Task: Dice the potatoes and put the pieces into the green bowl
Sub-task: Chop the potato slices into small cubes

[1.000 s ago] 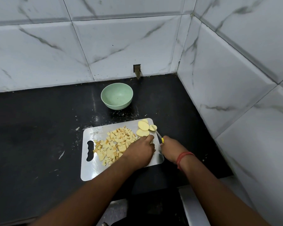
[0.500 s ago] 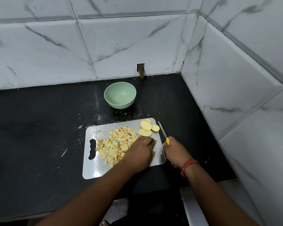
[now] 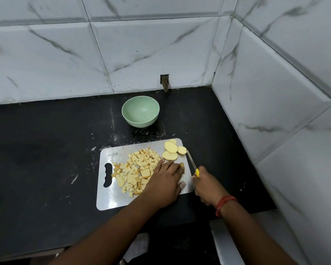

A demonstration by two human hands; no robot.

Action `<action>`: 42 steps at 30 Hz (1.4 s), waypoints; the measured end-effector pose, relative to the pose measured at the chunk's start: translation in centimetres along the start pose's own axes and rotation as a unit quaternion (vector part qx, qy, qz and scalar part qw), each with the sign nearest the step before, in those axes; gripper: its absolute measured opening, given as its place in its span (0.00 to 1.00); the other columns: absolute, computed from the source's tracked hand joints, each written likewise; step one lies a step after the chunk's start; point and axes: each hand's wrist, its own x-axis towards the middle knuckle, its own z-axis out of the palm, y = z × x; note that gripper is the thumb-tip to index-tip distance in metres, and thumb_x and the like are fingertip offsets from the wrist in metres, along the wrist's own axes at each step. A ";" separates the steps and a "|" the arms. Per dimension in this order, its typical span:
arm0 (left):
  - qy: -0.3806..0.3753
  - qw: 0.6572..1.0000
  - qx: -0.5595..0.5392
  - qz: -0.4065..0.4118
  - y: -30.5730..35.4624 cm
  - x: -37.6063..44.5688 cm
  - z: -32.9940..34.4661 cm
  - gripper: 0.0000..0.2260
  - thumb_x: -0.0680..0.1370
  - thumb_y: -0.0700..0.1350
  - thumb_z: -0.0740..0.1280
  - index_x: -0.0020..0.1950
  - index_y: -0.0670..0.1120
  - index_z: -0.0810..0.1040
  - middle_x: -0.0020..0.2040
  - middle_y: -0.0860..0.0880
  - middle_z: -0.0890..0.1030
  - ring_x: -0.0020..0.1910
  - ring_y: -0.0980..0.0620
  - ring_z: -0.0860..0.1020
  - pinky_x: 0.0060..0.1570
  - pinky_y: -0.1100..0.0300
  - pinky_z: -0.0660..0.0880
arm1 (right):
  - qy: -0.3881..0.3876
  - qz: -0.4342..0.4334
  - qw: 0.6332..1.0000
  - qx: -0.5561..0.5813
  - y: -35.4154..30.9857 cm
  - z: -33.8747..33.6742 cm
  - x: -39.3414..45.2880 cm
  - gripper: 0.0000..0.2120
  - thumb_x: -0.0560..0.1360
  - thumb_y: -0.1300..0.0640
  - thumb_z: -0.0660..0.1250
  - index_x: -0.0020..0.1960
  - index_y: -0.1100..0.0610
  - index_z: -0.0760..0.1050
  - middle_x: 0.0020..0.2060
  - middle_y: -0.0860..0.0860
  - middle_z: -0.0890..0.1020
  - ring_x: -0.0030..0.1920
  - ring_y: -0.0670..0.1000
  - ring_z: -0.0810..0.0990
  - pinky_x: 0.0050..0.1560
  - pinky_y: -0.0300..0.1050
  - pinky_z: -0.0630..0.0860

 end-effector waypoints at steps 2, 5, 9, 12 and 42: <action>0.016 1.000 -0.003 0.006 -0.2 -0.2 0.2 0.30 0.82 0.60 0.48 0.78 0.46 0.69 0.74 0.48 0.71 0.78 0.47 0.62 0.79 0.48 0.44 | -0.009 0.006 1.000 -0.005 -0.1 0.1 -0.5 0.07 0.82 0.54 0.52 0.58 0.55 0.61 0.42 0.57 0.75 0.31 0.51 0.72 0.26 0.41 0.70; 0.024 0.999 0.011 0.025 -0.6 -0.6 0.5 0.29 0.82 0.59 0.50 0.74 0.45 0.73 0.73 0.48 0.73 0.76 0.47 0.66 0.79 0.48 0.47 | -0.004 -0.029 0.996 -0.081 -0.1 0.4 -1.4 0.10 0.83 0.54 0.51 0.62 0.57 0.60 0.45 0.58 0.77 0.34 0.53 0.76 0.29 0.45 0.74; 0.022 0.999 0.037 0.033 -0.8 -0.7 0.7 0.27 0.82 0.59 0.53 0.74 0.46 0.74 0.71 0.49 0.74 0.73 0.47 0.68 0.78 0.44 0.55 | 0.011 -0.055 0.987 -0.151 0.0 1.3 -1.7 0.11 0.82 0.56 0.53 0.63 0.58 0.62 0.48 0.58 0.77 0.42 0.54 0.78 0.43 0.51 0.79; 0.027 0.998 0.047 0.035 -0.6 -0.6 0.6 0.26 0.81 0.59 0.54 0.72 0.47 0.75 0.69 0.50 0.75 0.71 0.46 0.70 0.77 0.41 0.57 | 0.005 -0.050 0.984 -0.170 -0.1 1.7 -1.7 0.11 0.82 0.58 0.53 0.63 0.58 0.62 0.49 0.58 0.78 0.42 0.53 0.77 0.40 0.47 0.74; 0.024 0.997 0.072 0.035 -0.3 -0.6 0.5 0.25 0.82 0.57 0.53 0.70 0.46 0.76 0.67 0.49 0.77 0.69 0.45 0.72 0.76 0.42 0.60 | -0.034 -0.028 0.970 -0.241 -1.3 2.1 -0.7 0.19 0.79 0.62 0.57 0.69 0.60 0.60 0.57 0.60 0.77 0.54 0.57 0.79 0.48 0.46 0.72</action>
